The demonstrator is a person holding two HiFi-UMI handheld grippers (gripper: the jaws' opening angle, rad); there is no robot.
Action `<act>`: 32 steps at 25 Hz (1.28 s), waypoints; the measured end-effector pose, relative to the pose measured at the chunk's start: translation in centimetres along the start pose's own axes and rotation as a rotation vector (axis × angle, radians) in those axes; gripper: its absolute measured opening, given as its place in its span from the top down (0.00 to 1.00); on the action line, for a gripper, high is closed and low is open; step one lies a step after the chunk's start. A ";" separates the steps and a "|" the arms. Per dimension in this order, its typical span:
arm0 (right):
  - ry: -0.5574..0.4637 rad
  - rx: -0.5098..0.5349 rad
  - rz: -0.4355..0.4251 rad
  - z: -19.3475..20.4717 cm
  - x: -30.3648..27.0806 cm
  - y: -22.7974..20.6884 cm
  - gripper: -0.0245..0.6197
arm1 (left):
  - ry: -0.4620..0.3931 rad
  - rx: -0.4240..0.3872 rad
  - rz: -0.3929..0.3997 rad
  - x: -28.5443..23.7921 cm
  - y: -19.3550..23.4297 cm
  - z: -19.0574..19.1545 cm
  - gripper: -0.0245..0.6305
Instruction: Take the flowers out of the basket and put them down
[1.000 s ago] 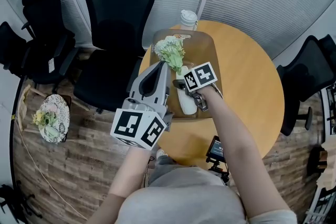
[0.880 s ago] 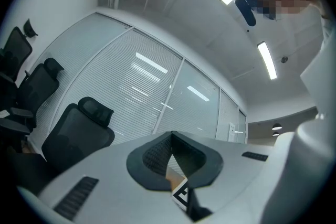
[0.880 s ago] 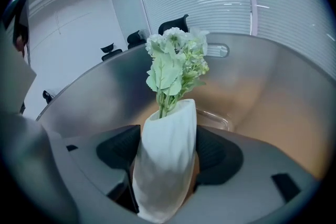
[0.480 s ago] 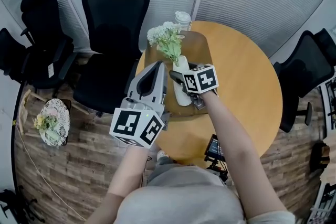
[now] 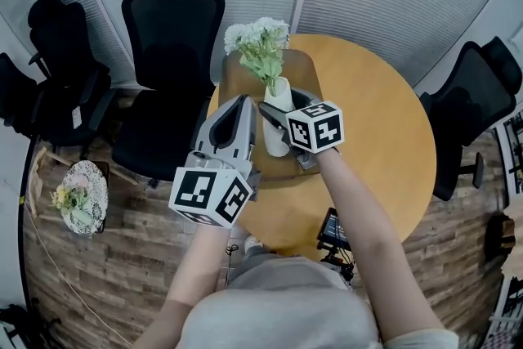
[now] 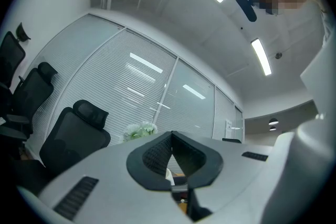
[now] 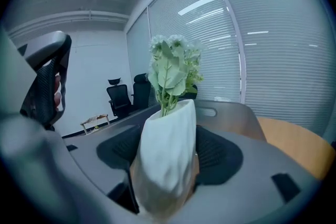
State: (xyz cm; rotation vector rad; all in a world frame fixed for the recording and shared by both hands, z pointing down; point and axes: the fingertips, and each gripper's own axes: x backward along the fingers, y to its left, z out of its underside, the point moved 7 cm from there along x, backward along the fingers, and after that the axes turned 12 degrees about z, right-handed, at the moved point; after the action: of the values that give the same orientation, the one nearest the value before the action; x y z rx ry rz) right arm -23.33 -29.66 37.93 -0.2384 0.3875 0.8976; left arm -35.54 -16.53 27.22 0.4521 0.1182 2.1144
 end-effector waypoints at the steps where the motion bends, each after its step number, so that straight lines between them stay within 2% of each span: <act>1: -0.021 0.002 0.001 -0.4 0.4 0.1 0.43 | 0.001 0.000 0.002 0.0 0.0 0.0 0.96; 10: -0.192 -0.004 0.056 -3.4 4.9 -1.0 0.43 | 0.023 -0.002 0.065 -0.2 -0.9 0.3 0.96; 14: -0.258 -0.026 0.083 -4.0 9.5 -3.6 0.43 | 0.035 -0.015 0.103 -1.6 -4.7 0.6 0.96; 24: -0.320 -0.013 0.123 -4.3 12.2 -4.5 0.43 | 0.046 -0.009 0.163 -3.3 -5.2 1.6 0.96; 32: -0.378 -0.142 0.042 -4.4 15.7 -7.1 0.43 | 0.040 -0.003 0.156 -5.7 -8.2 3.0 0.96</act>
State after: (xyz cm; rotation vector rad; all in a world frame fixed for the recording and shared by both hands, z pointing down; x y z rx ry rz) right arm -9.87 -24.35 27.62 -0.1863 -0.0219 0.9899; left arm -25.21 -16.97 26.33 0.4293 0.1055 2.2771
